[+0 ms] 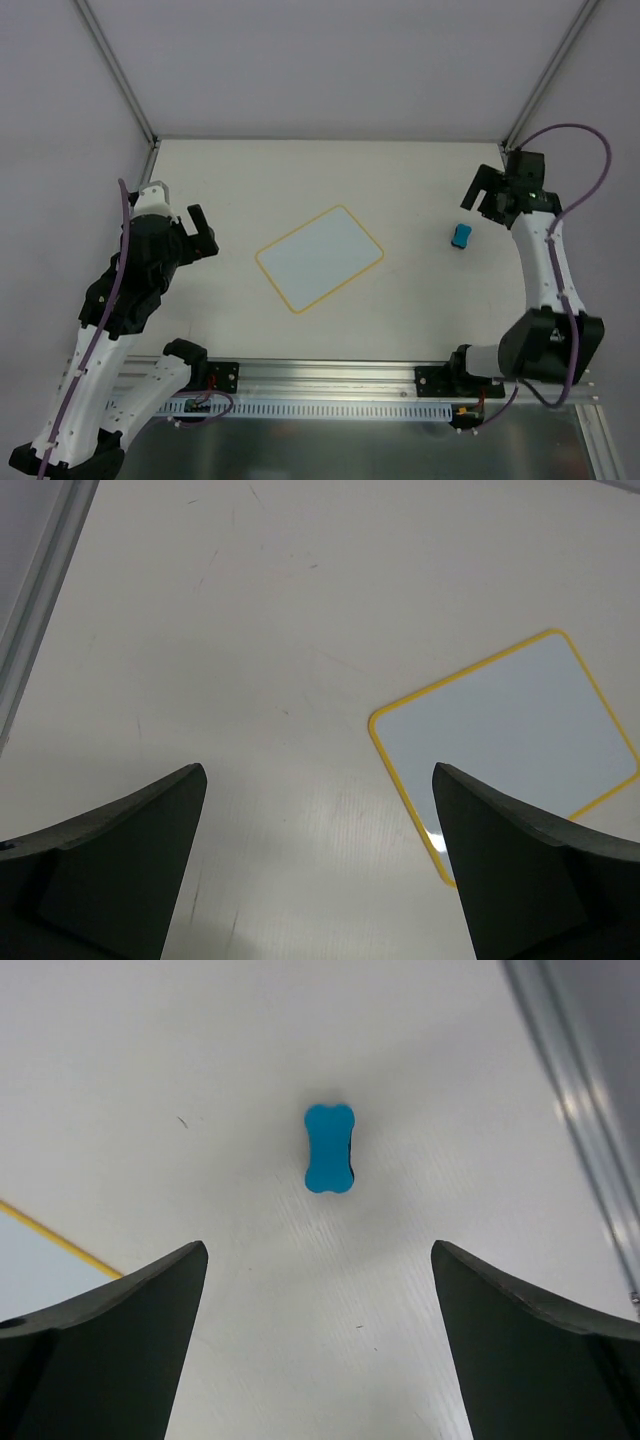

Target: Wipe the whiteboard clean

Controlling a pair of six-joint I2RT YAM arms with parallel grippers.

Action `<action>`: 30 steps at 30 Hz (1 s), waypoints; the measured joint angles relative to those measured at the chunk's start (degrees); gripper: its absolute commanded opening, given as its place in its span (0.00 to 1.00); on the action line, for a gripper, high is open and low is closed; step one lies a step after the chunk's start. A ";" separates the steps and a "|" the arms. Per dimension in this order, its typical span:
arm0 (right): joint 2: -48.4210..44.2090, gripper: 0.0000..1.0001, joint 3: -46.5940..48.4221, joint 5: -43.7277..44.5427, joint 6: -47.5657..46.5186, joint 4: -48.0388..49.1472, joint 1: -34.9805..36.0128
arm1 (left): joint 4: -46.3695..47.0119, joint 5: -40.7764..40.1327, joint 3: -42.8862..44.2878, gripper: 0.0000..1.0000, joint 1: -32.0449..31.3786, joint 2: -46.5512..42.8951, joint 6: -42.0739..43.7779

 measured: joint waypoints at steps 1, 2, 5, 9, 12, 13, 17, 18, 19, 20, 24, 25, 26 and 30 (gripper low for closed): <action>-4.57 0.99 0.07 0.22 -0.50 -0.04 0.00 | -0.11 0.00 0.07 0.99 0.00 -0.26 0.04; -9.40 0.99 0.13 0.42 -1.01 -0.28 -0.02 | -0.35 0.02 0.22 0.99 0.00 -0.50 0.09; -21.99 0.99 0.61 0.66 -2.32 -0.72 -0.02 | -1.01 0.09 1.49 0.99 0.00 -1.11 0.20; -35.65 0.99 1.55 0.20 -4.33 -1.55 -0.02 | -2.08 0.17 4.26 0.99 0.00 -2.10 0.92; -42.32 0.99 3.13 -0.96 -5.90 -2.16 -0.02 | -3.15 0.17 6.97 0.99 0.00 -3.43 1.55; -44.00 0.99 3.61 -1.51 -6.36 -2.27 -0.02 | -3.26 0.20 7.72 0.99 0.00 -3.93 1.66; -49.20 0.99 4.92 -3.41 -7.78 -2.86 0.04 | -3.58 0.46 11.32 0.99 0.00 -7.39 3.04; -50.25 0.99 5.09 -3.69 -8.04 -3.04 0.22 | -3.65 0.59 12.37 0.99 0.00 -8.37 3.39; -51.01 0.99 5.25 -3.87 -8.24 -3.17 0.39 | -3.65 0.68 13.18 0.99 0.00 -9.09 3.72; -51.80 0.99 5.25 -3.96 -8.46 -3.28 0.85 | -3.65 0.70 14.16 0.99 0.00 -10.03 4.22; -54.97 0.99 5.09 -3.98 -9.57 -3.69 3.85 | -3.67 0.39 17.07 0.98 0.00 -13.53 5.75; -55.45 0.99 5.01 -3.85 -9.79 -3.69 4.37 | -3.67 0.17 17.49 0.99 0.00 -14.14 5.99; -56.11 0.99 4.87 -3.56 -10.08 -3.72 5.11 | -3.67 -0.13 17.84 0.99 0.00 -14.82 6.16; -58.05 0.99 3.96 -2.23 -11.34 -3.54 7.45 | -3.87 -0.85 18.08 0.99 0.00 -16.90 6.62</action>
